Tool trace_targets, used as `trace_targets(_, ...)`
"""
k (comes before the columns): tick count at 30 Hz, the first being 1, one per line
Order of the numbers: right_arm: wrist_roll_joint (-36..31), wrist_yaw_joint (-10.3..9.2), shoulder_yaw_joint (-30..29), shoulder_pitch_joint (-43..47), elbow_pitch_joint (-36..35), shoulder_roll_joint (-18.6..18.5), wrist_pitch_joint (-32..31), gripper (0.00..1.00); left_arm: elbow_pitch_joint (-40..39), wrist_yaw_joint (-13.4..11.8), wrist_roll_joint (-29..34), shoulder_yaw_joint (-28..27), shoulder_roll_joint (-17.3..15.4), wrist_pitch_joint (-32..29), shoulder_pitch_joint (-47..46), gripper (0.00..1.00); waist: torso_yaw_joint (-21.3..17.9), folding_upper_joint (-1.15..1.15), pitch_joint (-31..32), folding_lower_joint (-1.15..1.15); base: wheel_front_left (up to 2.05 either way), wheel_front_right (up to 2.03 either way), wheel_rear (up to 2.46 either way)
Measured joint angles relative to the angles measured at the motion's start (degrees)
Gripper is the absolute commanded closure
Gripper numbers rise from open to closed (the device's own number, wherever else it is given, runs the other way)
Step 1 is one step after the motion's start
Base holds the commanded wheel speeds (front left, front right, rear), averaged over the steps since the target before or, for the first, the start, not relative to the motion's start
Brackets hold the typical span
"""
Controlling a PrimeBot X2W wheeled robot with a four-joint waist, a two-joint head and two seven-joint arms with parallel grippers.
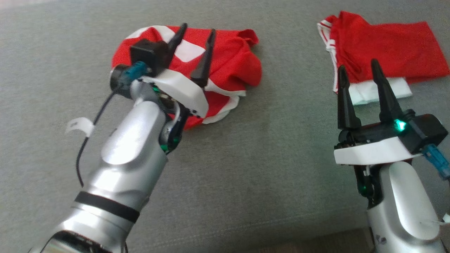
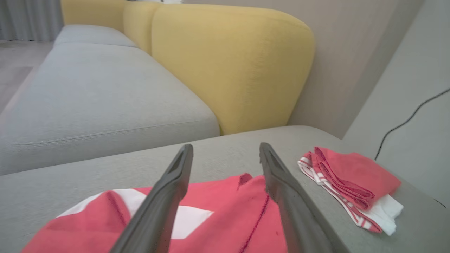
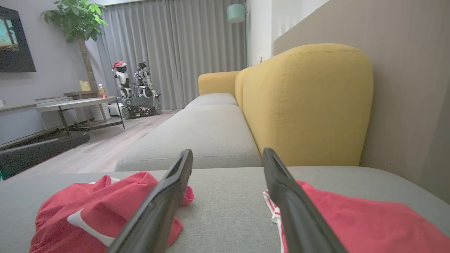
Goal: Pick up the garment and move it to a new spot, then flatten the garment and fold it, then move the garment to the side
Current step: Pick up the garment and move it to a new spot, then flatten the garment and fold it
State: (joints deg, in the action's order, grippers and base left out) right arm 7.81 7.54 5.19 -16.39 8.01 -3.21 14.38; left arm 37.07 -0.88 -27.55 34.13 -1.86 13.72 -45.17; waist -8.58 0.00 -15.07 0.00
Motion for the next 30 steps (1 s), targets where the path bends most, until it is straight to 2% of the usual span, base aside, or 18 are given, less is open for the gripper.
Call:
trace_targets(6,-1.54,0.00,-0.47,1.32,0.94,0.03,0.01,0.00,-3.36,-0.63,-0.43,-4.94,-1.85,0.57,2.99,0.00,4.24,0.00,2.11,0.00,0.00,0.00,0.00)
trace_targets(11,-2.38,0.00,-0.86,3.56,2.30,0.07,0.01,0.00,-8.72,-0.54,-0.34,-8.86,-4.63,0.58,14.86,0.00,8.33,0.00,4.40,0.00,0.00,0.00,0.00)
trace_targets(19,-2.79,0.00,-1.67,5.75,3.38,0.13,0.01,0.00,-15.19,1.14,1.26,-12.57,-4.42,0.58,28.78,0.00,12.45,0.00,7.33,0.00,0.00,0.00,0.00)
trace_targets(26,-2.85,0.00,-1.53,6.25,3.79,0.20,0.01,0.00,-16.49,2.94,2.47,-15.59,-1.80,0.58,32.10,0.00,12.35,0.00,7.64,0.00,0.00,0.00,0.00)
trace_targets(30,-2.85,0.00,-1.27,6.16,3.79,0.20,0.01,0.00,-15.33,4.27,3.58,-14.75,-1.41,0.58,31.78,0.00,11.28,0.00,7.14,0.00,0.00,0.00,0.00)
